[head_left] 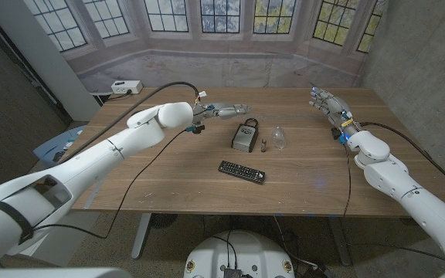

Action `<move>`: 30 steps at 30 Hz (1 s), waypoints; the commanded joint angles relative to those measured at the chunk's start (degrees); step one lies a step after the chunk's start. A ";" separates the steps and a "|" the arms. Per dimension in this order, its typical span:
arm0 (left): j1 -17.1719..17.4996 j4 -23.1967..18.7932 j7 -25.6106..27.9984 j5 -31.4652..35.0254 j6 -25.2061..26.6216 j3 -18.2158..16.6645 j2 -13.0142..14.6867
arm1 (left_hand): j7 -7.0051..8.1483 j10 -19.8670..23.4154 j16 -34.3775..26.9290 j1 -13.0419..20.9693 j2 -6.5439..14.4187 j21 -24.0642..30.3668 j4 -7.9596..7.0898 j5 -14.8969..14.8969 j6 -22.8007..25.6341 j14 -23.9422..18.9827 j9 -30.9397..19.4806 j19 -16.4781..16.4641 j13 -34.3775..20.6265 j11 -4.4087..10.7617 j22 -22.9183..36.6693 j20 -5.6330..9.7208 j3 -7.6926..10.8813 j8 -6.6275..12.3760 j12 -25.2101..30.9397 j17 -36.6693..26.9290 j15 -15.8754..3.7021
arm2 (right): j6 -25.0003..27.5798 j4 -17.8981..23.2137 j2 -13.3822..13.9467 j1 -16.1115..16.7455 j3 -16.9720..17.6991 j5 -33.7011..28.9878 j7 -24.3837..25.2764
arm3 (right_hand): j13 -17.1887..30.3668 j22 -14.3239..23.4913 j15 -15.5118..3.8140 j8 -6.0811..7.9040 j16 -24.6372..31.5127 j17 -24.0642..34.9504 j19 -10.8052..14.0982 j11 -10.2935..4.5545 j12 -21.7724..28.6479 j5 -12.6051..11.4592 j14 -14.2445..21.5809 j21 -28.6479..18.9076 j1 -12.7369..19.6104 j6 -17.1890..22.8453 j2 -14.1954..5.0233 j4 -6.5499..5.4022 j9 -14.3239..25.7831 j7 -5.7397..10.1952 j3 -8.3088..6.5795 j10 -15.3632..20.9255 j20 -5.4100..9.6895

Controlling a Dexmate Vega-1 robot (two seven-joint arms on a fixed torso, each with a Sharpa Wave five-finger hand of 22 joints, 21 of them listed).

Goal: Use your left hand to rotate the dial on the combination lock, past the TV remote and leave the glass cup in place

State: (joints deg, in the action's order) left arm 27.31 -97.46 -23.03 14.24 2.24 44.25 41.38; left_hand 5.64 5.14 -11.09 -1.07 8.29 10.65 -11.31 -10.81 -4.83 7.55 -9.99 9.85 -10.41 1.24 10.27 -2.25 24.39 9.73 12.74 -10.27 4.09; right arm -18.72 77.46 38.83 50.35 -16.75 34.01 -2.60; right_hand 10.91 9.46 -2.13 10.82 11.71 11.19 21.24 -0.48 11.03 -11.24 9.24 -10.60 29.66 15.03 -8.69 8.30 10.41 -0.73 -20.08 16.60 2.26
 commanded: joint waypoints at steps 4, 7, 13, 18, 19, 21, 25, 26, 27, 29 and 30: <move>0.30 -3.19 -0.95 3.74 2.89 1.09 0.87 | -2.01 0.26 -0.30 0.09 0.99 0.56 0.05 -0.36 -2.02 -0.33 -0.24 0.39 -0.11 0.12 0.07 0.41 -0.69 -0.08 0.05 -0.11 0.04 | -1.81 -2.10 -0.42 -0.15 0.02 0.22 -1.34 | 0.06 0.18 -0.98 0.11 0.09 0.17 0.31 0.17 0.04 -0.21 -0.12 -0.24 0.59 -0.01 -0.02 0.33 0.04 0.01 -0.24 0.12 0.74; 1.13 -4.55 -0.37 5.18 3.76 1.18 1.39 | -3.03 0.11 -0.24 0.14 1.08 0.60 0.07 -0.37 -2.36 -0.41 -0.24 0.35 -0.11 -0.17 0.06 0.60 -0.81 0.02 -0.10 -0.10 0.20 | -2.52 -3.14 -0.76 -0.58 -0.26 0.20 -2.15 | 0.06 0.17 -0.98 0.13 0.10 0.17 0.33 0.34 0.08 -0.22 -0.11 -0.25 0.63 0.05 -0.05 0.33 0.04 -0.07 -0.26 0.20 0.78; 2.84 -6.30 0.21 6.64 5.02 1.12 2.11 | -3.86 0.16 -0.17 0.21 1.19 0.67 0.12 -0.38 -2.93 -0.54 -0.24 0.26 -0.11 -0.40 0.05 0.86 -0.96 0.07 -0.20 -0.07 0.23 | -3.53 -5.07 -1.37 -1.26 -0.74 0.29 -3.46 | 0.06 0.17 -0.98 0.14 0.12 0.17 0.40 0.29 0.07 -0.23 -0.10 -0.28 0.68 0.09 -0.06 0.34 0.04 -0.08 -0.26 0.18 0.78; 3.64 -7.01 0.41 7.32 5.66 1.07 2.23 | -4.41 0.32 -0.07 0.27 1.27 0.67 0.16 -0.40 -4.39 -0.62 -0.23 0.36 -0.10 -0.21 0.03 1.04 -1.14 -0.15 -0.29 -0.05 0.33 | -4.73 -6.43 -1.93 -1.30 -0.74 0.61 -4.06 | 0.06 0.17 -1.00 0.15 0.14 0.18 0.41 0.16 0.04 -0.24 -0.10 -0.28 0.72 0.13 -0.07 0.34 0.04 -0.04 -0.26 0.09 0.83; 3.70 -7.10 0.34 7.42 5.77 1.08 2.22 | -4.61 0.33 -0.07 0.27 1.28 0.65 0.16 -0.40 -4.48 -0.66 -0.22 0.40 -0.10 -0.17 0.03 1.02 -1.16 -0.12 -0.30 -0.05 0.26 | -4.93 -6.62 -1.99 -1.28 -0.72 0.67 -4.16 | 0.06 0.17 -0.99 0.14 0.14 0.18 0.43 0.18 0.04 -0.25 -0.09 -0.29 0.73 0.12 -0.07 0.35 0.04 -0.07 -0.26 0.10 0.85; 3.65 -7.28 0.15 7.98 6.12 1.26 2.13 | -6.07 1.10 -0.02 0.31 1.33 0.60 0.19 -0.41 -4.90 -0.83 -0.22 0.64 -0.09 -0.60 0.03 1.38 -1.32 0.10 -0.15 -0.03 0.24 | -5.27 -6.91 -2.03 -1.21 -0.69 0.74 -4.34 | 0.06 0.17 -0.98 0.15 0.15 0.18 0.45 0.10 0.08 -0.26 -0.08 -0.30 0.77 0.13 -0.08 0.36 0.04 -0.09 -0.26 0.19 0.82; 3.49 -7.31 -0.02 8.72 6.21 1.53 1.81 | -6.43 1.26 0.00 0.33 1.35 0.55 0.20 -0.41 -5.09 -0.87 -0.22 0.82 -0.09 -0.74 0.03 1.66 -1.38 0.15 -0.15 -0.02 0.24 | -5.69 -7.33 -2.08 -1.04 -0.64 0.91 -4.58 | 0.06 0.17 -0.99 0.15 0.19 0.18 0.50 0.33 0.09 -0.27 -0.01 -0.31 0.83 0.15 -0.09 0.37 0.04 -0.11 -0.27 0.20 0.86; 3.42 -7.24 -0.14 8.79 6.22 1.59 1.69 | -6.49 1.28 0.01 0.33 1.35 0.53 0.20 -0.41 -5.17 -0.89 -0.21 0.87 -0.08 -0.80 0.02 1.68 -1.40 0.15 -0.16 -0.02 0.25 | -5.74 -7.35 -2.07 -0.97 -0.63 0.91 -4.58 | 0.06 0.17 -0.96 0.15 0.17 0.18 0.51 0.30 0.10 -0.27 -0.06 -0.31 0.85 0.15 -0.09 0.37 0.04 -0.09 -0.27 0.23 0.90; 3.35 -7.22 -0.11 9.12 6.19 1.71 1.62 | -6.57 1.30 0.01 0.34 1.36 0.48 0.21 -0.41 -5.30 -0.91 -0.21 1.03 -0.08 -0.82 0.02 1.71 -1.42 0.13 -0.17 -0.02 0.25 | -5.80 -7.36 -2.04 -0.88 -0.60 0.94 -4.59 | 0.06 0.17 -0.95 0.15 0.17 0.18 0.50 0.31 0.09 -0.27 -0.05 -0.31 0.85 0.16 -0.10 0.37 0.04 -0.09 -0.27 0.21 0.88; 3.12 -7.11 -0.39 9.51 6.41 1.98 1.28 | -6.52 1.40 0.01 0.34 1.37 0.42 0.21 -0.42 -5.40 -0.96 -0.21 1.22 -0.08 -0.80 0.02 1.83 -1.45 0.16 -0.16 -0.02 0.28 | -5.91 -7.27 -1.93 -0.59 -0.44 1.06 -4.48 | 0.06 0.17 -0.94 0.15 0.18 0.18 0.51 0.59 0.12 -0.28 -0.05 -0.31 0.89 0.18 -0.10 0.38 0.04 -0.12 -0.28 0.29 0.88; 3.14 -7.10 -0.40 9.54 6.40 1.95 1.26 | -6.55 1.40 0.02 0.35 1.37 0.40 0.21 -0.42 -5.45 -0.96 -0.21 1.27 -0.08 -0.78 0.02 1.81 -1.46 0.15 -0.17 -0.01 0.27 | -5.91 -7.28 -1.93 -0.59 -0.44 1.07 -4.48 | 0.06 0.17 -0.93 0.14 0.19 0.18 0.51 0.36 0.12 -0.28 -0.03 -0.31 0.91 0.16 -0.10 0.39 0.04 -0.11 -0.28 0.28 0.87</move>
State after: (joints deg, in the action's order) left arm 30.37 -104.04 -23.03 21.80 7.77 45.59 43.20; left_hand -0.50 5.84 -11.09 -0.75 9.20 11.05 -10.99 -10.81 -10.16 6.64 -9.99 9.62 -10.41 0.51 10.13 -0.80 23.13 9.73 12.50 -10.12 4.40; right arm -23.47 71.26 37.09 49.34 -17.31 34.68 -6.53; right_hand 10.91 9.46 -2.13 10.82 11.71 11.20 21.24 -0.45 11.03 -11.24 9.24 -10.60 29.90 15.04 -8.94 8.46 10.41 -0.72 -20.24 16.64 2.26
